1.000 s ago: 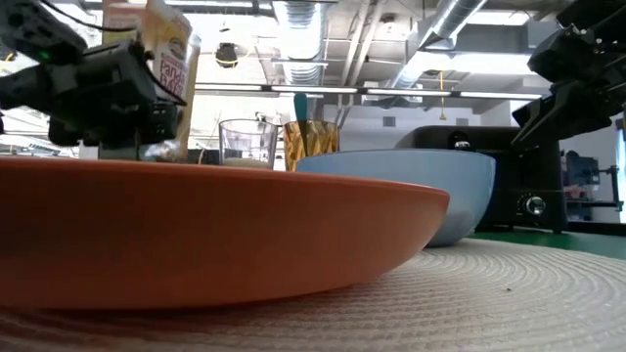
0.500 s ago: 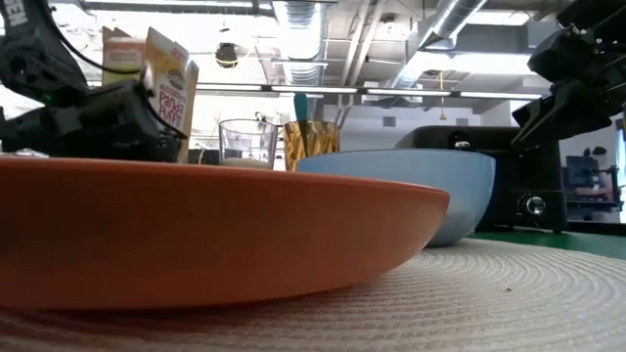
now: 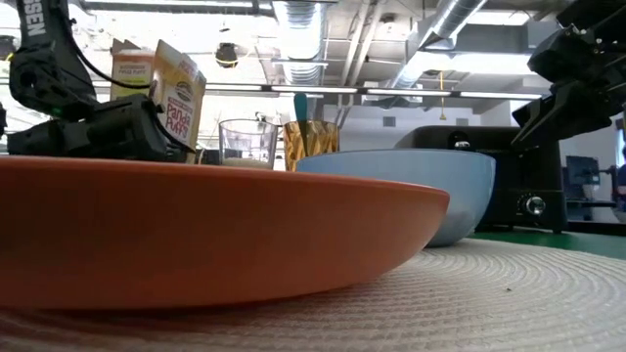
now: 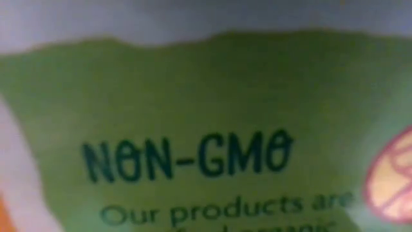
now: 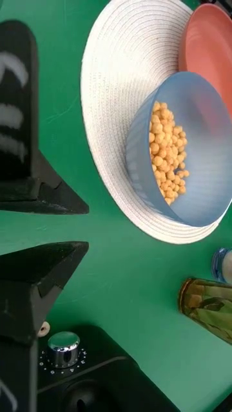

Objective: Arrange a breakfast setting
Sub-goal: Pour the cereal from the cereal box on the blue bowl

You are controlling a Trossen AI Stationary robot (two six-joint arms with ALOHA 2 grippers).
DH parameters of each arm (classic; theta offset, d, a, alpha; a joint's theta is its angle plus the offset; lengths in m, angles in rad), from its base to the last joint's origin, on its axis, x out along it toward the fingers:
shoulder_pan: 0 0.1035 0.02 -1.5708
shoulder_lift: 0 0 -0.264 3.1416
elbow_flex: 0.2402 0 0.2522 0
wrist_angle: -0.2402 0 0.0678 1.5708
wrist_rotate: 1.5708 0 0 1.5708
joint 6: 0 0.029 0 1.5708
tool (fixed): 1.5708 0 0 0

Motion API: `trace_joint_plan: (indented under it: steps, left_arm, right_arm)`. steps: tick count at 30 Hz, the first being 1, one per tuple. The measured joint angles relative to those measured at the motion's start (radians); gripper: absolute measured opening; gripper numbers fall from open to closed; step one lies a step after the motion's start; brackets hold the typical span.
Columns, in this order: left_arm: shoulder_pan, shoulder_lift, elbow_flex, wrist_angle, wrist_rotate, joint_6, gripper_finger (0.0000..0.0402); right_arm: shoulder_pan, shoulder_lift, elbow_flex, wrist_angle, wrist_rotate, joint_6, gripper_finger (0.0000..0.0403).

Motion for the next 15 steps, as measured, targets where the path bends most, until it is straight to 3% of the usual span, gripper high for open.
trace_joint_plan:
  steps: [15]
  left_arm:
    - [0.077,-0.001,-0.004,0.006,0.013,0.008,0.0241]
  right_arm:
    - [0.0,0.0,0.0,0.0,0.0,0.0,0.0102]
